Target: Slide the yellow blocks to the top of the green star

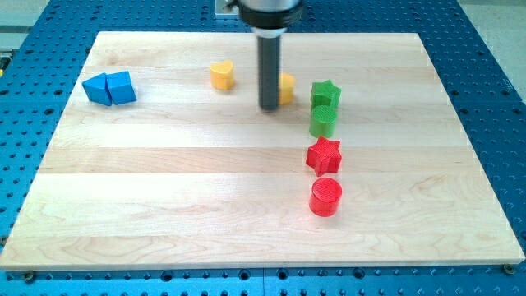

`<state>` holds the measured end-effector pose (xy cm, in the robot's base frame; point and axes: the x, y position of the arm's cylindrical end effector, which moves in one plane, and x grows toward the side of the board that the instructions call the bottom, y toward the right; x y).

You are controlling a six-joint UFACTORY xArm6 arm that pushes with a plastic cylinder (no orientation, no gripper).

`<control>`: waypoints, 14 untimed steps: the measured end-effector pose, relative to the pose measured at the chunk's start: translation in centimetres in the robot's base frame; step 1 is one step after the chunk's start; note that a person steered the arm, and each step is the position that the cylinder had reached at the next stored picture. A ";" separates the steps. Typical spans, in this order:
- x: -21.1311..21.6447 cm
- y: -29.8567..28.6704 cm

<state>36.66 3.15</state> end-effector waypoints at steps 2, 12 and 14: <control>-4.8 0.2; -8.7 -2.0; -12.5 -0.2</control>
<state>24.17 2.97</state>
